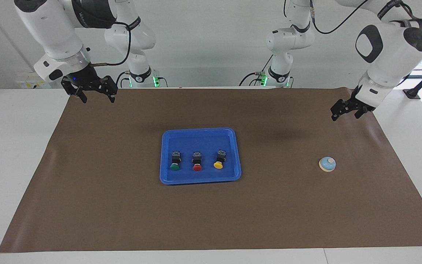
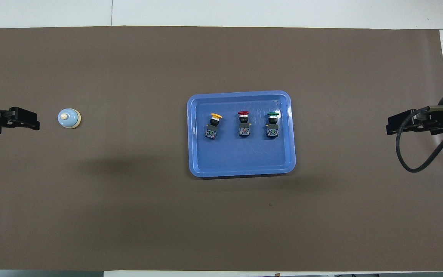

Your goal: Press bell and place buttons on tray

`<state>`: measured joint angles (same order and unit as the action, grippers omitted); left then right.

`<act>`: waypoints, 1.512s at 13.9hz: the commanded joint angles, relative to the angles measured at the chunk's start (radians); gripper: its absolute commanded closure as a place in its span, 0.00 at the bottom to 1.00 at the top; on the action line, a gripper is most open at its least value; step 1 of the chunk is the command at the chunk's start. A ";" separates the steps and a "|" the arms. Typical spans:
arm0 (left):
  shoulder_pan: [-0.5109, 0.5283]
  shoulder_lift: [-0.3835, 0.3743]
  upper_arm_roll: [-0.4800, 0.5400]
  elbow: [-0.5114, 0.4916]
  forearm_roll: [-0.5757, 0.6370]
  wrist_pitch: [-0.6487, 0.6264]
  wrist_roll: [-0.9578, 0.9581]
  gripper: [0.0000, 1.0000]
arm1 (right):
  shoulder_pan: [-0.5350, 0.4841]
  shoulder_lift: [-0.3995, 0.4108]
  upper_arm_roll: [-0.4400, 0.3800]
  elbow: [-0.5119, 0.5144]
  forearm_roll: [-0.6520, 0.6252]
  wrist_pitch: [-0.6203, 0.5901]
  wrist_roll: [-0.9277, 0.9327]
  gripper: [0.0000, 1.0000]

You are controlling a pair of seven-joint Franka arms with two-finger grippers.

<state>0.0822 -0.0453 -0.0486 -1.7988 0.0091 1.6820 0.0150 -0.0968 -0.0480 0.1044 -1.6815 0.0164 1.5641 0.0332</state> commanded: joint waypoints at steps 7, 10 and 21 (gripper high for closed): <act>-0.050 -0.022 0.006 0.047 0.049 -0.102 0.135 0.00 | -0.012 -0.016 0.006 -0.009 -0.004 -0.015 -0.016 0.00; -0.048 -0.015 0.007 0.036 0.016 -0.053 0.129 0.00 | -0.012 -0.016 0.006 -0.009 -0.004 -0.015 -0.018 0.00; -0.070 0.051 0.001 0.170 -0.020 -0.123 0.008 0.00 | -0.012 -0.016 0.006 -0.009 -0.004 -0.016 -0.018 0.00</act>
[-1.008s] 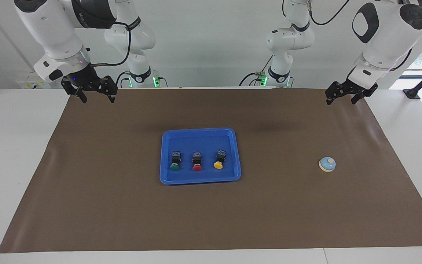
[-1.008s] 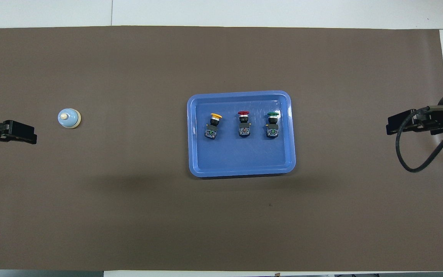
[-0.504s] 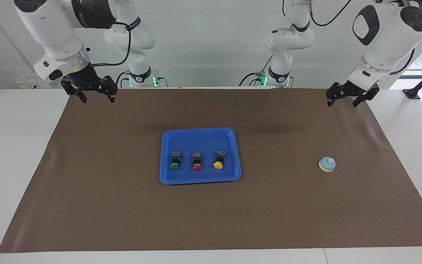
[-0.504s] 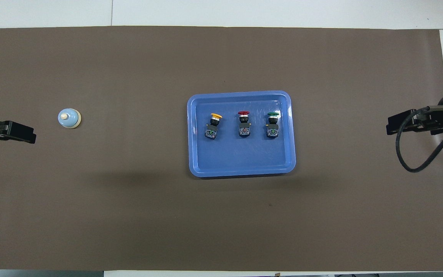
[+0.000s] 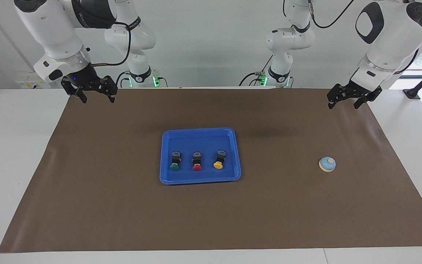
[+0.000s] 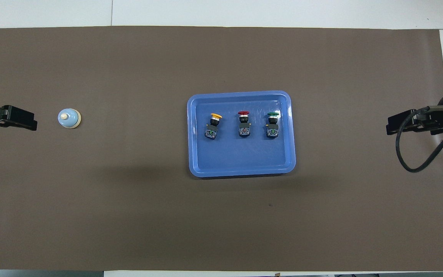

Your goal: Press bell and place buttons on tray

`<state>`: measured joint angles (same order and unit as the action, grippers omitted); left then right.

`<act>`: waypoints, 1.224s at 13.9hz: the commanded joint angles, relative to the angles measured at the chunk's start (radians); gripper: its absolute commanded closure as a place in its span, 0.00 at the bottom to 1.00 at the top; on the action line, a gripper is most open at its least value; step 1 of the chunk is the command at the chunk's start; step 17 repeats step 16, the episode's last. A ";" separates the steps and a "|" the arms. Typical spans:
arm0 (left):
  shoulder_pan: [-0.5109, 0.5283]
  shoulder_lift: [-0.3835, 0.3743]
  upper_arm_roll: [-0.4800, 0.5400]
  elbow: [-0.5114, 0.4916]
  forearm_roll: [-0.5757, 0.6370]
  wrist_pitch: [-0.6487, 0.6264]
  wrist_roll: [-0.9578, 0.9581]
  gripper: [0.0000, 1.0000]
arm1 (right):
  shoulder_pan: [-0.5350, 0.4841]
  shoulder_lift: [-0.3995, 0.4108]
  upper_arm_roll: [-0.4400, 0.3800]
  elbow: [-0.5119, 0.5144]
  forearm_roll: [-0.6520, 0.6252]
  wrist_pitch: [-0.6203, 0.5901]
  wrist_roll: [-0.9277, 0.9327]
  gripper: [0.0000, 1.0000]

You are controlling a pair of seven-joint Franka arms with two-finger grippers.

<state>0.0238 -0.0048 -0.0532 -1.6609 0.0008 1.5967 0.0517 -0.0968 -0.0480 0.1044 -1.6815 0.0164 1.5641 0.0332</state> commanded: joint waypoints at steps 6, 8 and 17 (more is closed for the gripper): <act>-0.012 0.012 -0.005 0.038 -0.007 -0.050 -0.048 0.00 | -0.012 -0.016 0.006 -0.009 -0.004 -0.016 -0.018 0.00; -0.012 0.011 -0.017 0.038 -0.007 -0.047 -0.066 0.00 | -0.012 -0.016 0.006 -0.009 -0.004 -0.016 -0.018 0.00; -0.007 0.011 -0.017 0.038 -0.015 -0.032 -0.062 0.00 | -0.012 -0.016 0.006 -0.009 -0.004 -0.015 -0.018 0.00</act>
